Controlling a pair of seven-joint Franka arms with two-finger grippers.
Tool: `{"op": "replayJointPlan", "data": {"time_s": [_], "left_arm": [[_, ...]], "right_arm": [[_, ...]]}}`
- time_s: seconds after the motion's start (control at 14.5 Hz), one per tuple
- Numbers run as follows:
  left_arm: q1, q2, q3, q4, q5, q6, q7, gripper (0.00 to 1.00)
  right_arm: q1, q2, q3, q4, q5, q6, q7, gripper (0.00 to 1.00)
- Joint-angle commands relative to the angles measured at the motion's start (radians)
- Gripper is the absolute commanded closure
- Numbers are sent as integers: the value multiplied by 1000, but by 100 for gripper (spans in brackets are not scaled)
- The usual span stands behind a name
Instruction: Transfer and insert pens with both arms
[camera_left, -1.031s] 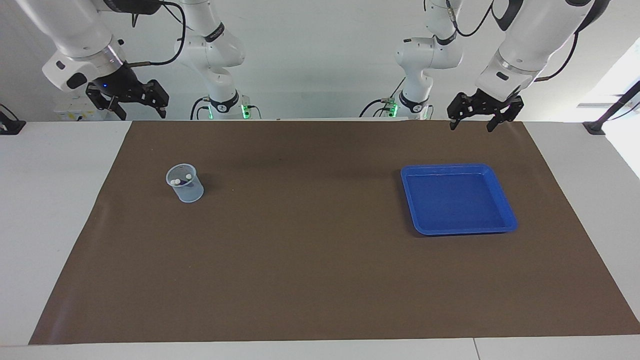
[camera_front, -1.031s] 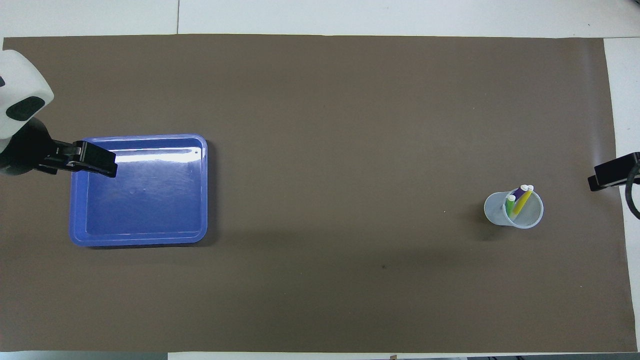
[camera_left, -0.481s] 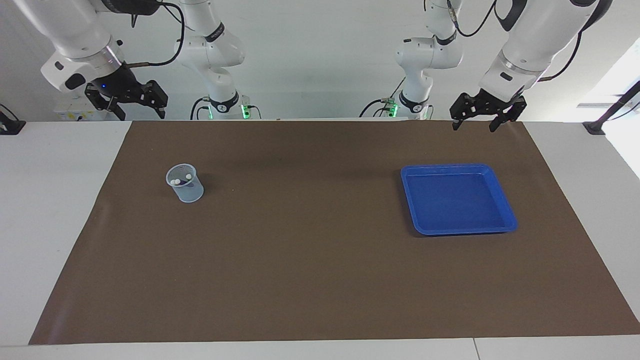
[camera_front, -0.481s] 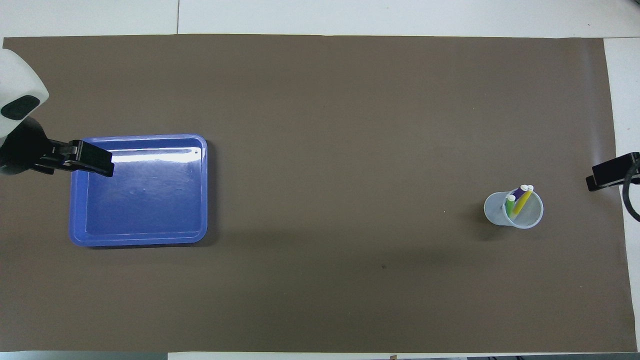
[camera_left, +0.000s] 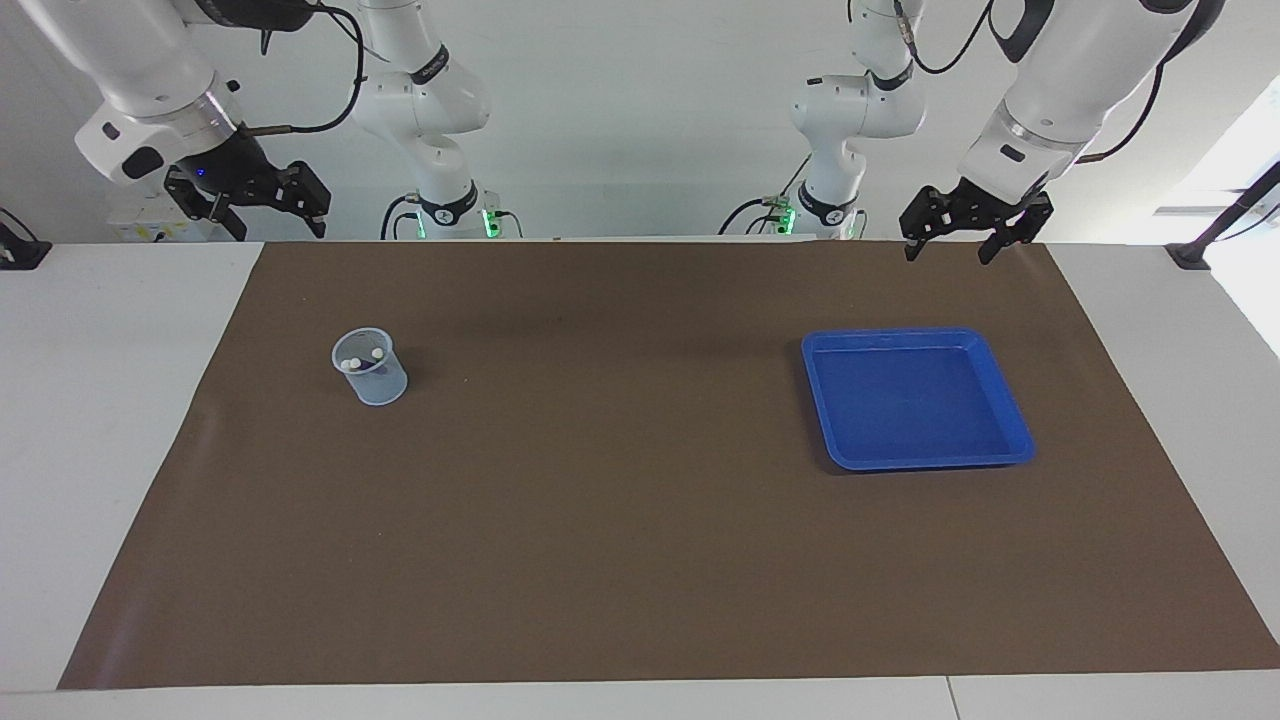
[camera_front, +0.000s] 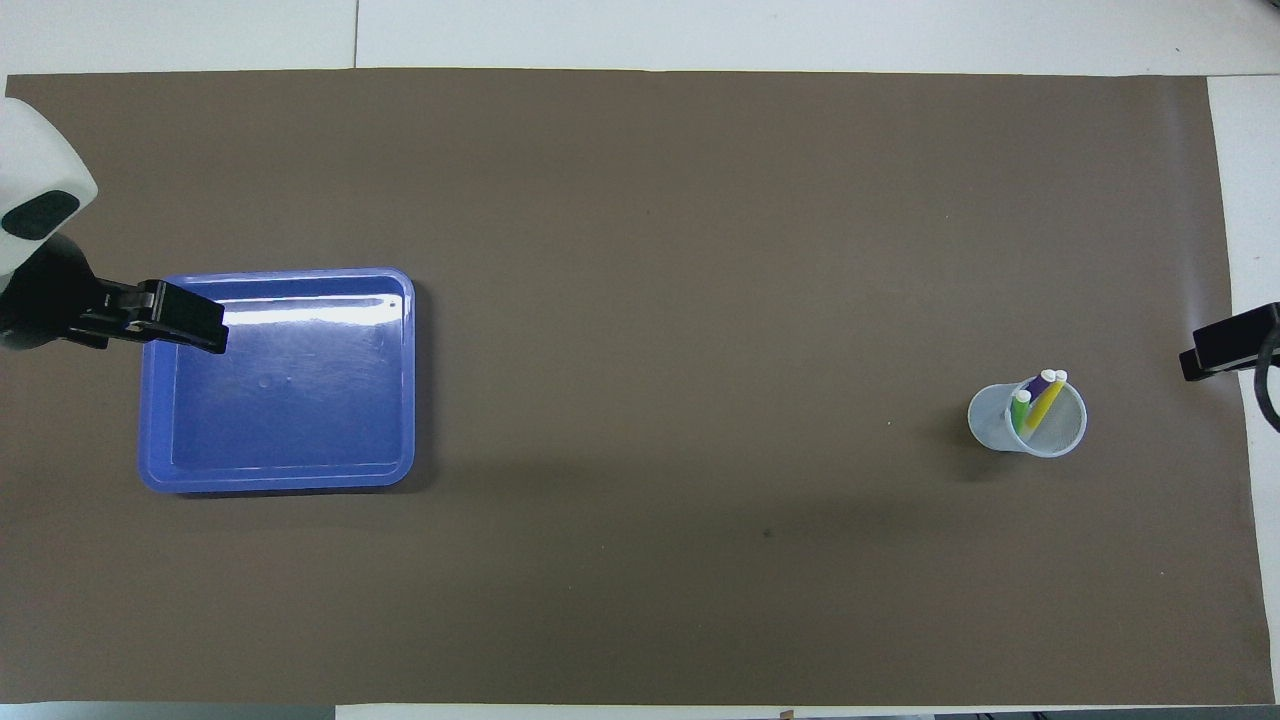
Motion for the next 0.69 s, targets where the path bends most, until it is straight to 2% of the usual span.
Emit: {"op": "replayJointPlan", "data": {"time_s": [0.0, 0.62], "left_arm": [[-7, -10, 13, -5, -3, -4, 8, 0], [-7, -10, 13, -5, -3, -4, 8, 0]], "right_arm": [[-7, 3, 4, 6, 9, 6, 32, 0], [-6, 1, 4, 6, 9, 24, 30, 0]]}}
